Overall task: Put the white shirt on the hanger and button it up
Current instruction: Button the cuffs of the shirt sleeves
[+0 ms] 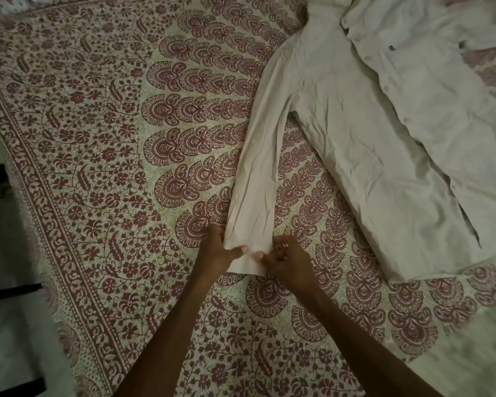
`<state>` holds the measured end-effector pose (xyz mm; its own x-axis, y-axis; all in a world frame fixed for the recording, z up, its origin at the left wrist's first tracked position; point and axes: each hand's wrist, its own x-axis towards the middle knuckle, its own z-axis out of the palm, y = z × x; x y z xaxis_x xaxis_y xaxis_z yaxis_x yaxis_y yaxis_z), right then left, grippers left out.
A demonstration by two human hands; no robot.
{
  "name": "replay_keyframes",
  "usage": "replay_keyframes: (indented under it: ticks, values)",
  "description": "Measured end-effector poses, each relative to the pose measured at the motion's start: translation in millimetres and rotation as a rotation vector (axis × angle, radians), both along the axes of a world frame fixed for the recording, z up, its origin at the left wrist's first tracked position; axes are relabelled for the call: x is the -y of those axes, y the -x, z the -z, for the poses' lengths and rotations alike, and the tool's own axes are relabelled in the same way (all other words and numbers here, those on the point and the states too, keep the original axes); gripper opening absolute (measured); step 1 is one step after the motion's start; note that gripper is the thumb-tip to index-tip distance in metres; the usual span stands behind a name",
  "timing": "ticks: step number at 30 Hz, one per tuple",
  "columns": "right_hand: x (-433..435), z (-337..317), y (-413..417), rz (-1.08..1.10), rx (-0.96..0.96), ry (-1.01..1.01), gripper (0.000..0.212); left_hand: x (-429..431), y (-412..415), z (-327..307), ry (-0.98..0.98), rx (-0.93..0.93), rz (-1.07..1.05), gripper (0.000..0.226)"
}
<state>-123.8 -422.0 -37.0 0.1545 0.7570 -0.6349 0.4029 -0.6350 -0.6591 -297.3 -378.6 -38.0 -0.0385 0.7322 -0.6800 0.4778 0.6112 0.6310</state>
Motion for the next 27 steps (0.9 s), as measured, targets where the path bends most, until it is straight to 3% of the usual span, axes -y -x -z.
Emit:
replay_keyframes:
  ticks: [3,6,8,11,14,16,20,27]
  values:
    - [-14.2,-5.5,-1.7,-0.036,0.053,0.081,0.024,1.1,-1.4,-0.8,-0.01,0.001,-0.002,0.044]
    - [-28.8,-4.8,-5.1,-0.022,0.1,0.115,0.023,2.1,-1.3,-2.4,-0.082,-0.106,-0.013,0.034]
    - [-34.4,-4.1,-2.6,-0.161,0.202,0.123,0.023,2.2,-2.8,-4.2,-0.096,-0.199,-0.004,0.039]
    - [-36.8,-1.4,-0.7,-0.342,0.33,0.19,0.047,3.4,-8.9,-9.2,-0.128,-0.42,0.065,0.056]
    - [-38.1,-4.6,-13.0,-0.269,0.346,0.159,0.072,0.8,-16.3,-21.8,-0.272,-0.548,0.095,0.056]
    - [-42.2,-23.8,-27.1,-0.167,0.276,0.047,0.058,-6.7,-24.0,-32.5,-0.318,-0.42,0.059,0.039]
    - [-54.6,-67.9,-77.4,0.037,0.005,-0.116,0.017,-35.5,-66.3,-59.7,-0.198,0.02,-0.056,0.009]
    - [-93.6,-113.0,-242.2,0.304,-0.197,-0.115,0.012,-89.5,-226.6,-100.4,-0.263,0.162,-0.031,0.007]
